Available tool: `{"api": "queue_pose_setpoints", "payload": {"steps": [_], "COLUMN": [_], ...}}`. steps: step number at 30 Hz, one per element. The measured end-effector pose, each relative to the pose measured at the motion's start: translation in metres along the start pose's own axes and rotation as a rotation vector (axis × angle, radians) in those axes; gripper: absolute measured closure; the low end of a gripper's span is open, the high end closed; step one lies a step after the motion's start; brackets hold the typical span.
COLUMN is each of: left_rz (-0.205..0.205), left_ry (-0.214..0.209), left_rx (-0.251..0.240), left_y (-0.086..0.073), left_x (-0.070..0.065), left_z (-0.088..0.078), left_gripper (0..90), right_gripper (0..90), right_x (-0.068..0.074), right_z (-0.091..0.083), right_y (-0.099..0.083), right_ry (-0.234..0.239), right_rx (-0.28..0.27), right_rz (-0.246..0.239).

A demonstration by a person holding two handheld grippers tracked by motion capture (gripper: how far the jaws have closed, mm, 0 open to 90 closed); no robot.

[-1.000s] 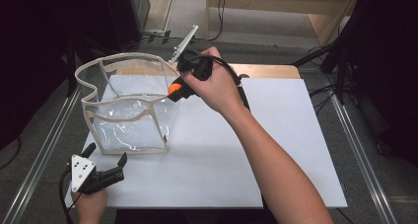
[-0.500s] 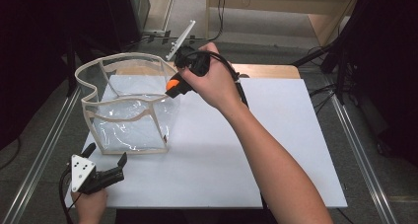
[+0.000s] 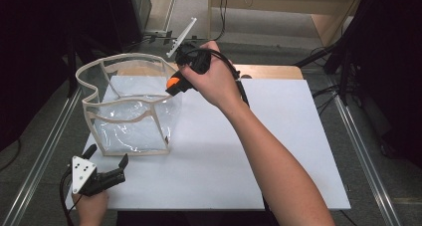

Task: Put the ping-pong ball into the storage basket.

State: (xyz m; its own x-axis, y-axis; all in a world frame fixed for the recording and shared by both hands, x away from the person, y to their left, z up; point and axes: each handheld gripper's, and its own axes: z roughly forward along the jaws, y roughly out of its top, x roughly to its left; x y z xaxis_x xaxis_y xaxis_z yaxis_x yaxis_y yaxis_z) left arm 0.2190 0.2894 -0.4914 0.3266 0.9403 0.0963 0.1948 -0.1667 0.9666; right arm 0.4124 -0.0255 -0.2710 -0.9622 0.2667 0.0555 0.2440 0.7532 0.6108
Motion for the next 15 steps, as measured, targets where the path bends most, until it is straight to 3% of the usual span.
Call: {"api": "queue_pose_setpoints", "payload": {"steps": [15], "left_rz": [-0.001], "left_ry": [-0.001], "left_rx": [0.000], "left_y": [0.0000], "left_x": [0.0004], "left_z": [-0.0002], "left_gripper": [0.0], "right_gripper": [48.0], "right_x": [-0.0041], "right_z": [0.0044], "right_y": [0.0069], "right_ry": [-0.029], "right_rx": [-0.001], "right_rz": [0.007]}}
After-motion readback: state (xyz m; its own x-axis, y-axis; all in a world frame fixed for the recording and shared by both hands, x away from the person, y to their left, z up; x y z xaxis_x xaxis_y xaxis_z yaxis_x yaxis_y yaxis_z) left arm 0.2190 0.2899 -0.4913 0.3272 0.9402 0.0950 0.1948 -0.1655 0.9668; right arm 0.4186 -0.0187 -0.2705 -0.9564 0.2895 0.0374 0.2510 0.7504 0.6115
